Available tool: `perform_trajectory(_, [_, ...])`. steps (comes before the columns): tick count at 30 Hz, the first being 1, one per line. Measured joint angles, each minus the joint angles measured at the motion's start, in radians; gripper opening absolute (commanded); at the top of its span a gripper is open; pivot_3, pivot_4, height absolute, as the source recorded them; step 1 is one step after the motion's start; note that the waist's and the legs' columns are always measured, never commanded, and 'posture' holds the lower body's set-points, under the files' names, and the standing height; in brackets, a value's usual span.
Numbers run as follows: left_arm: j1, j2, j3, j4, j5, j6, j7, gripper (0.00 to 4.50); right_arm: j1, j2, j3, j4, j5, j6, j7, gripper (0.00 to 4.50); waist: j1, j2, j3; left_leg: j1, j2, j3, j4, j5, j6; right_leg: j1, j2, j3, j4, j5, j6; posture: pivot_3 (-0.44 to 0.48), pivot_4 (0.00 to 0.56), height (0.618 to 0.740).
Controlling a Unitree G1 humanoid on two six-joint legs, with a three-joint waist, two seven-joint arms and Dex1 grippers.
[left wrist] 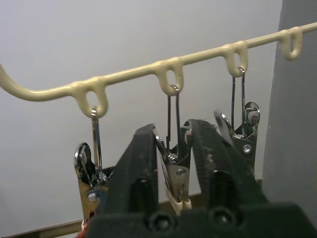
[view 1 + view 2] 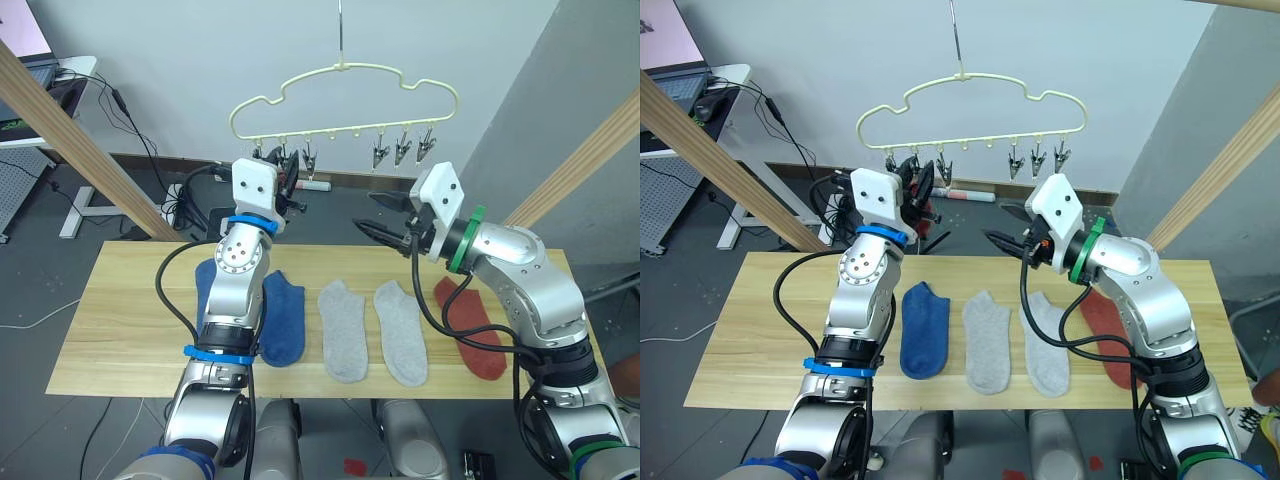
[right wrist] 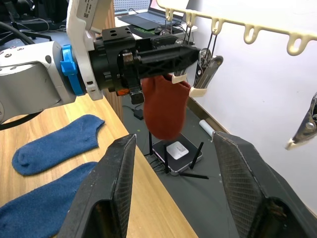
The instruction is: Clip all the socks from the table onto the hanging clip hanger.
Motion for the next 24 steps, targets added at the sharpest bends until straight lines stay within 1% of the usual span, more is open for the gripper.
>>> perform_trajectory(1, [0.0, 0.0, 0.001, 0.0, 0.0, -0.001, 0.0, 0.24, 0.0, 0.0, 0.0, 0.0, 0.0, 0.001, -0.002, 2.56, 0.0, 0.0, 0.0, 0.0, 0.0, 0.0, 0.0, 0.0, 0.0, 0.0, 0.0, 0.0, 0.0, 0.0, 0.0, -0.284, 0.334, 0.74])
perform_trajectory(2, [0.0, 0.0, 0.001, 0.0, 0.0, -0.001, 0.0, 0.23, 0.0, 0.0, 0.0, -0.001, 0.0, 0.003, -0.003, 2.56, 0.0, 0.0, 0.0, 0.0, 0.0, 0.0, 0.0, 0.0, 0.0, 0.0, 0.0, 0.0, 0.0, 0.0, 0.0, -0.284, 0.334, 0.74])
perform_trajectory(5, [0.0, 0.0, 0.002, -0.001, 0.0, -0.001, 0.0, 0.23, 0.02, -0.001, -0.02, -0.023, 0.0, 0.017, -0.023, 3.13, 0.001, 0.0, 0.0, 0.0, 0.0, 0.0, 0.0, 0.0, 0.0, 0.0, 0.0, 0.0, 0.0, 0.0, 0.0, -0.284, 0.334, 0.74])
perform_trajectory(7, [0.0, -0.001, 0.003, -0.002, 0.0, -0.001, 0.0, 0.23, 0.054, -0.002, -0.043, -0.039, 0.0, 0.022, -0.047, 3.8, 0.001, 0.0, 0.0, 0.0, 0.0, 0.0, 0.0, 0.0, 0.0, 0.0, 0.0, 0.0, 0.0, 0.0, 0.0, -0.284, 0.334, 0.74])
perform_trajectory(9, [-0.001, 0.0, 0.006, -0.005, -0.001, -0.001, 0.0, 0.23, 0.12, -0.009, -0.066, -0.046, -0.012, 0.025, -0.085, 4.49, 0.002, 0.0, 0.0, 0.0, 0.0, 0.0, 0.0, 0.0, 0.0, 0.0, 0.0, 0.0, -0.001, 0.0, 0.0, -0.284, 0.334, 0.74])
perform_trajectory(12, [-0.001, 0.001, 0.011, -0.01, -0.002, 0.001, 0.0, 0.23, 0.248, -0.026, -0.083, -0.048, -0.065, 0.019, -0.155, 4.5, 0.005, 0.0, 0.0, -0.001, 0.0, 0.0, 0.0, 0.0, 0.0, 0.0, 0.0, 0.0, -0.001, 0.0, 0.0, -0.284, 0.336, 0.74])
perform_trajectory(16, [0.004, 0.002, 0.014, -0.018, -0.005, 0.011, -0.003, 0.23, 0.43, -0.005, -0.119, -0.028, -0.133, -0.016, -0.266, 4.5, 0.002, 0.0, 0.0, -0.001, 0.0, 0.0, 0.0, 0.0, 0.0, 0.0, 0.0, 0.0, -0.001, 0.0, 0.0, -0.275, 0.339, 0.74])
perform_trajectory(19, [0.006, 0.003, 0.013, -0.026, -0.005, 0.016, -0.006, 0.23, 0.5, 0.037, -0.159, 0.021, -0.16, -0.053, -0.334, 4.5, -0.002, 0.0, 0.0, 0.0, 0.0, 0.0, 0.0, 0.0, 0.0, 0.0, 0.0, 0.001, 0.0, 0.0, 0.0, -0.263, 0.338, 0.74])
perform_trajectory(24, [0.009, 0.015, 0.019, -0.04, -0.006, 0.031, -0.022, 0.23, 0.536, 0.096, -0.222, 0.15, -0.161, -0.102, -0.401, 4.5, -0.001, 0.0, 0.0, 0.0, 0.0, 0.0, 0.0, 0.0, 0.0, 0.0, 0.001, 0.001, 0.0, 0.0, 0.0, -0.256, 0.338, 0.74])
